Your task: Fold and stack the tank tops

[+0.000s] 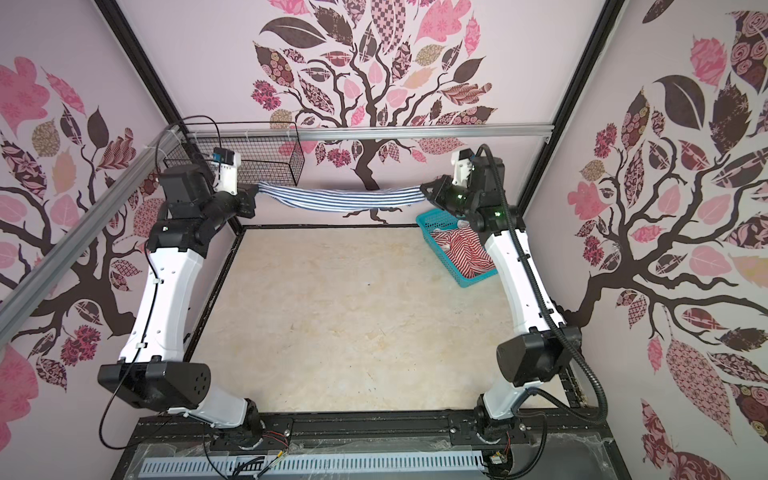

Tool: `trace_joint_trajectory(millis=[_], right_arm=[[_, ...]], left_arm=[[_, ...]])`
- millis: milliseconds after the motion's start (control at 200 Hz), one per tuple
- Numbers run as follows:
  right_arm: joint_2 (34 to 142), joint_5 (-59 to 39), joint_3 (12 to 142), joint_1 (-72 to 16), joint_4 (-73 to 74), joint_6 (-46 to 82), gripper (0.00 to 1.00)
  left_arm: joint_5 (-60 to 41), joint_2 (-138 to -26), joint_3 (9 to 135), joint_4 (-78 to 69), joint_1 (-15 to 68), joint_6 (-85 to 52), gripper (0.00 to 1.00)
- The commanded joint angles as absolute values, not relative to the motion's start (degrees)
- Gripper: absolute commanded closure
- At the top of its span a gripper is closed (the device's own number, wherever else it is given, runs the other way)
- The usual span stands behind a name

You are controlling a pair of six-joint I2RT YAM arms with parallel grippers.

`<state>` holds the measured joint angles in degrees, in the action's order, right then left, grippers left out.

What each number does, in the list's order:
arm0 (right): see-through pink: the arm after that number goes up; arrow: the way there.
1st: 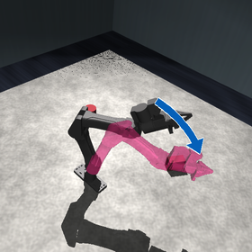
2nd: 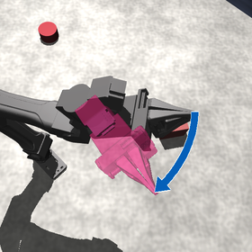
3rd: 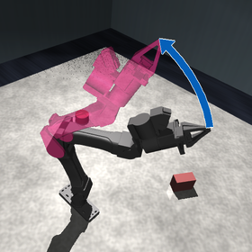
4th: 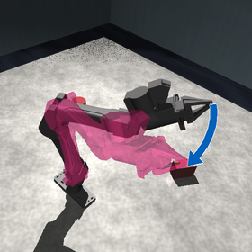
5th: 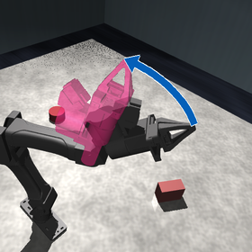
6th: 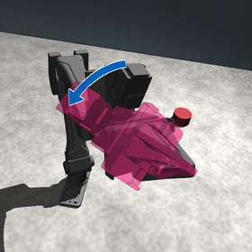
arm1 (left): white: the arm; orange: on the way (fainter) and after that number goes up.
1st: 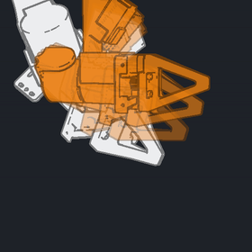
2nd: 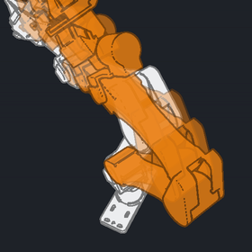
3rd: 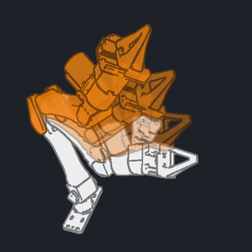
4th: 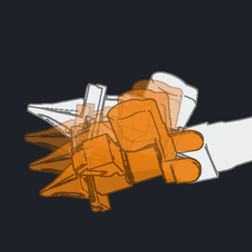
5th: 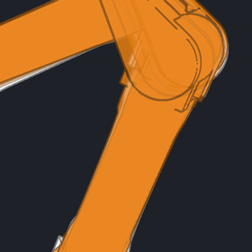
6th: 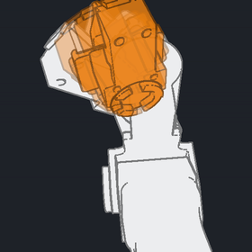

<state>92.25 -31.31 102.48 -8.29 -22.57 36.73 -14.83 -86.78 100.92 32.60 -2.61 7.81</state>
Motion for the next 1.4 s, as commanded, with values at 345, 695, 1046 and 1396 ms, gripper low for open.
trace_joint_trajectory(millis=[345,695,1046,1396], right_arm=[[69.6,-31.5,40.6,-9.6,-6.9,39.6,1.00],[62.3,-28.2,30.0,-9.7,-13.6,36.1,1.00],[58.1,-30.1,27.0,-10.1,-18.2,36.8,1.00],[50.7,-29.0,23.9,-12.7,-24.7,39.8,1.00]], left_arm=[[-20.0,-80.9,57.7,38.9,-2.8,24.9,1.00],[-20.4,-79.5,50.2,47.7,-2.4,32.4,1.00],[-17.2,-79.1,47.4,49.5,-0.1,35.0,1.00],[-16.5,-78.8,48.3,50.0,-1.7,35.1,1.00]])
